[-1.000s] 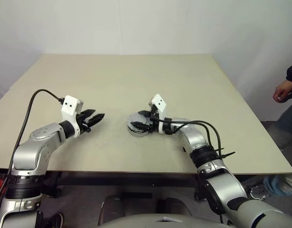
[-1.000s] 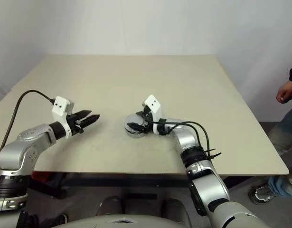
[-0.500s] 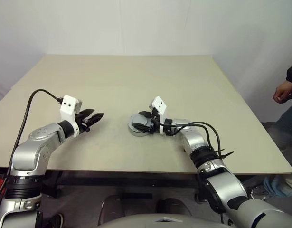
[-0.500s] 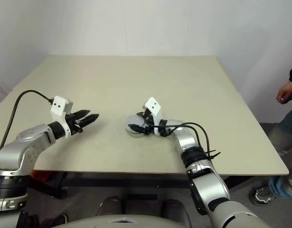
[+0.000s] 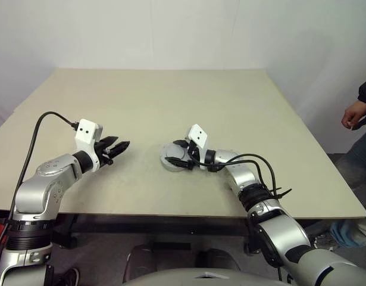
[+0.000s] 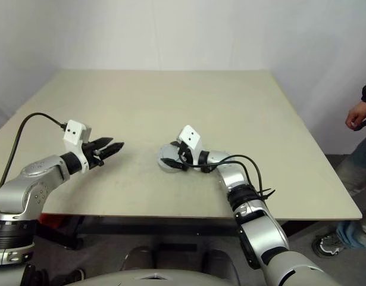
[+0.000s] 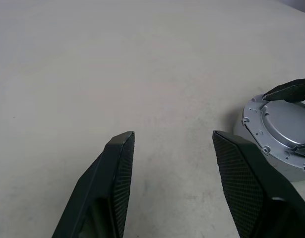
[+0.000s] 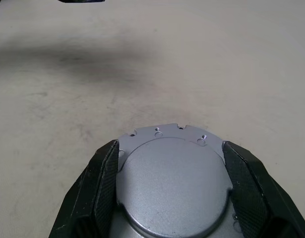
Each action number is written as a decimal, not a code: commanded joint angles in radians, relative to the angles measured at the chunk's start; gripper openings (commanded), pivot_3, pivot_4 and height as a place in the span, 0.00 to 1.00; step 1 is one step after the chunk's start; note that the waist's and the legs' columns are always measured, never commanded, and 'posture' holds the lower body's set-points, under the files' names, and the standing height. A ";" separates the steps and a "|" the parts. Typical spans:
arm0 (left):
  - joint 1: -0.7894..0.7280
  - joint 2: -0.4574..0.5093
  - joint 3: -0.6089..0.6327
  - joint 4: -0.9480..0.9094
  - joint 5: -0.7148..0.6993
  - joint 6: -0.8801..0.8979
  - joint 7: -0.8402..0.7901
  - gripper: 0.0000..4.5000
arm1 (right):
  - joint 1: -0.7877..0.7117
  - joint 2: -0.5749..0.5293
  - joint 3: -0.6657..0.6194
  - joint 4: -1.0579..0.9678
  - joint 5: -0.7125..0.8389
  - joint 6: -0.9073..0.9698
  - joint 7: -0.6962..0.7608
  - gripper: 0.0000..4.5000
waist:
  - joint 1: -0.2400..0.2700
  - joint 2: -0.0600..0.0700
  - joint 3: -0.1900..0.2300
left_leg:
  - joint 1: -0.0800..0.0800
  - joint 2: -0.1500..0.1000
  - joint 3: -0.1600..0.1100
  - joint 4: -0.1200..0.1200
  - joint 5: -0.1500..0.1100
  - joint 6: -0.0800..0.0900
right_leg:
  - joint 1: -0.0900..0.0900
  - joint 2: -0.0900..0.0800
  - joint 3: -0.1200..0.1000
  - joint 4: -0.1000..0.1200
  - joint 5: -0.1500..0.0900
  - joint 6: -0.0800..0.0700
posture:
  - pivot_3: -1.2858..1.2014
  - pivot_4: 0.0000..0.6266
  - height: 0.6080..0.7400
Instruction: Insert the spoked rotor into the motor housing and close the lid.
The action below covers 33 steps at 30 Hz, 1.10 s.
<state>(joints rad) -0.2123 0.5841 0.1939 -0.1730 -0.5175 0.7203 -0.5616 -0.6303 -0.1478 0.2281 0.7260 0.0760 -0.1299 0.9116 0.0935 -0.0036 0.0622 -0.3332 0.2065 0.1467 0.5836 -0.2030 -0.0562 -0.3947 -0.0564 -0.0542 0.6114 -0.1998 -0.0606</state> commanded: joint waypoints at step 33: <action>-0.275 -0.422 0.016 0.171 -0.210 0.621 0.532 0.01 | 0.010 -0.027 0.000 0.019 -0.030 0.025 -0.007 0.71 | 0.000 0.001 -0.001 | -0.001 0.000 0.001 0.003 -0.001 0.003 | 0.004 -0.001 -0.001 -0.005 -0.001 0.001 | 0.52 0.00 1.00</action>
<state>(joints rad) -0.4842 0.1422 0.2407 0.0006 -0.7976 1.2958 -0.0954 -0.6313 -0.1567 0.2273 0.7263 0.0756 -0.1239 0.9195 0.0936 -0.0031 0.0614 -0.3334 0.2070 0.1473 0.5859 -0.2044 -0.0533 -0.3896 -0.0573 -0.0560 0.6061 -0.2007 -0.0590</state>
